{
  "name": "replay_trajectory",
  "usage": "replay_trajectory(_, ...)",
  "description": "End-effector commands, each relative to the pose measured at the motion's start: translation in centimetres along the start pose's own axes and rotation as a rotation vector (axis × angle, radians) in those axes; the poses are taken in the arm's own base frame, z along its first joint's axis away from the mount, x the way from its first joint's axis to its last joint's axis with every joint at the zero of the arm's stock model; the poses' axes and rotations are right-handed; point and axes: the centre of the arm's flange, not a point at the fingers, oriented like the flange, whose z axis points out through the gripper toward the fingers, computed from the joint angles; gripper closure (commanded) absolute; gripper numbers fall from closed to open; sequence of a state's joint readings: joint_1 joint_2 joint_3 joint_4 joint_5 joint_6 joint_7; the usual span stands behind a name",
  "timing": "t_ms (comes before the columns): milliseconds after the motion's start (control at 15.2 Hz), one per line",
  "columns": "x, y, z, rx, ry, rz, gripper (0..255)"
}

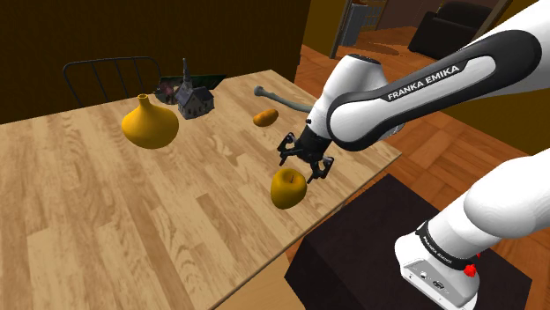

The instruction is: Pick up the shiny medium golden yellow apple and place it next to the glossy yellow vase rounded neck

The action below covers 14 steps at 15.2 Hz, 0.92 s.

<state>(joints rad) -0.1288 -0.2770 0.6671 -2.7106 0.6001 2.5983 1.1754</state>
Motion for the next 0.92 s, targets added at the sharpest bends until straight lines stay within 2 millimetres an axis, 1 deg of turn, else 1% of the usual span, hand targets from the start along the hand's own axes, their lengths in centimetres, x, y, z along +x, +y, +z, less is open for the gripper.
replay_trajectory(0,0.0,0.0,0.0,0.000,0.000,0.000,0)
replay_trajectory(66,0.0,0.0,0.0,0.000,0.000,0.000,0)
replay_trajectory(132,0.0,0.0,0.0,0.000,0.000,0.000,255)
replay_trajectory(726,0.0,0.0,0.0,0.000,0.000,0.000,255)
replay_trajectory(858,-0.2,-0.2,-1.0,0.000,0.000,0.000,255)
